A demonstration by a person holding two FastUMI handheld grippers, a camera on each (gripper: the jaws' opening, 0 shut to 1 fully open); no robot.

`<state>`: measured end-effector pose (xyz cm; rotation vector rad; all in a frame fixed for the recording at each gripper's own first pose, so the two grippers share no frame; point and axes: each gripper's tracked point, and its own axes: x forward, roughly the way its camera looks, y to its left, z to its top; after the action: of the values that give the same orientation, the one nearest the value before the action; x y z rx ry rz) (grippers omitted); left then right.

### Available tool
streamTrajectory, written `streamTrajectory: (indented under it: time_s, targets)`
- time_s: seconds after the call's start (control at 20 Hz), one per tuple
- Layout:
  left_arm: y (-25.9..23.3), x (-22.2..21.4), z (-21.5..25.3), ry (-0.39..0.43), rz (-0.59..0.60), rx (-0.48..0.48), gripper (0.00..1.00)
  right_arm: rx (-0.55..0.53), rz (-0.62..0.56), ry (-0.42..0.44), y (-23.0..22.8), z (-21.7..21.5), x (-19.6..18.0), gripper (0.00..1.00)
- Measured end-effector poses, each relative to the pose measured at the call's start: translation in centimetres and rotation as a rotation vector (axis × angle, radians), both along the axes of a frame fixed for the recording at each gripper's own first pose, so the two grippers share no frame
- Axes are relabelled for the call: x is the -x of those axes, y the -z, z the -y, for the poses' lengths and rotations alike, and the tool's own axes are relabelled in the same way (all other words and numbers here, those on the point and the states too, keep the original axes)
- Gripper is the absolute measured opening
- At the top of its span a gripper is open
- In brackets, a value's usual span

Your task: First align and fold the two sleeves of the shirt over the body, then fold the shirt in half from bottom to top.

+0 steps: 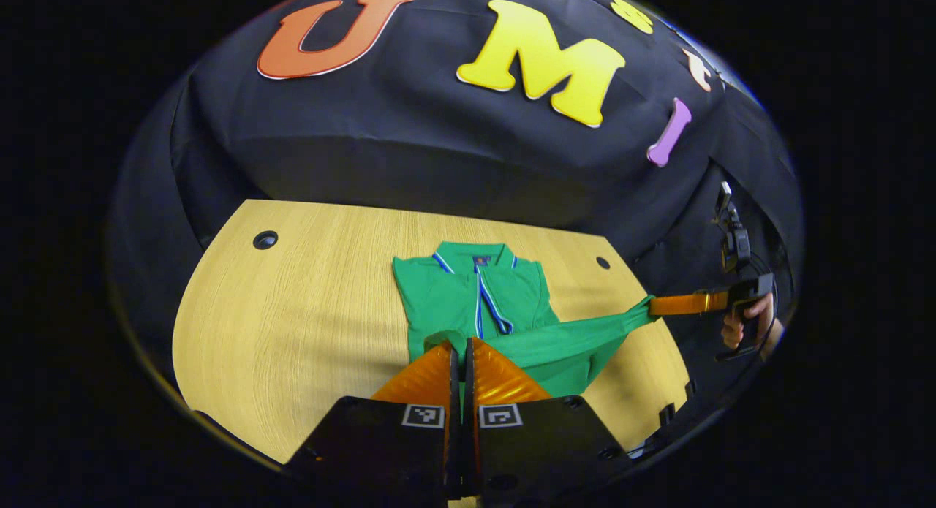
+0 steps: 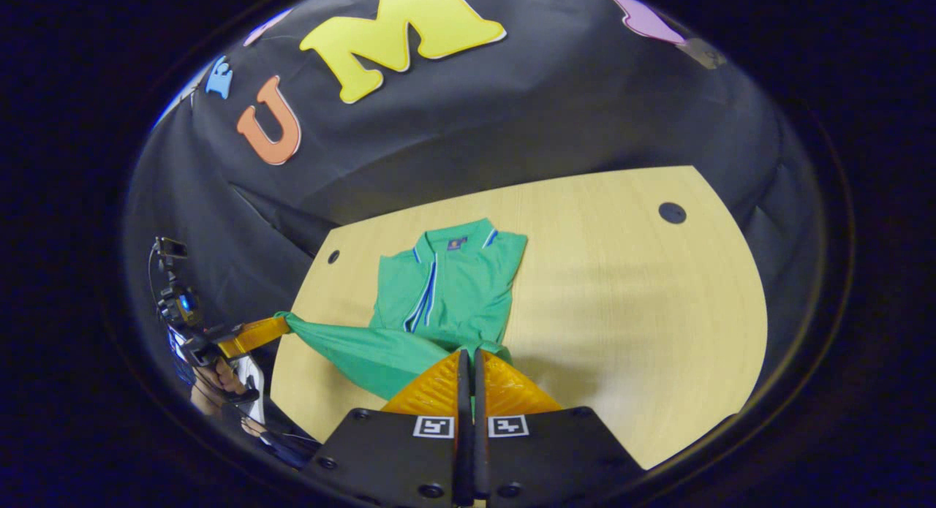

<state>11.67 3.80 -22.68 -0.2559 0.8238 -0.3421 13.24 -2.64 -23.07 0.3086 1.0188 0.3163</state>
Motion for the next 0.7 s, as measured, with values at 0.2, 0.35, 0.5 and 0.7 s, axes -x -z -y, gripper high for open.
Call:
streamTrajectory:
  time_s: [0.2, 0.35, 0.5, 0.7]
  targets:
    - [0.3, -4.9, -0.4, -0.021, 0.016, 0.002, 0.04, -0.009, 0.05, 0.017, -0.4, -1.0, -4.9, 0.02]
    - [1.2, -8.6, -0.7, -0.032, 0.04, -0.011, 0.04, -0.012, 0.112, 0.03, -0.2, -1.8, -9.1, 0.02]
    - [2.8, -12.4, -0.7, -0.069, 0.064, 0.008, 0.04, 0.016, 0.18, 0.032, 1.4, -2.0, -13.2, 0.02]
    - [7.7, -16.5, -0.9, -0.118, 0.067, 0.014, 0.03, 0.064, 0.227, 0.009, 5.5, -2.3, -17.4, 0.02]
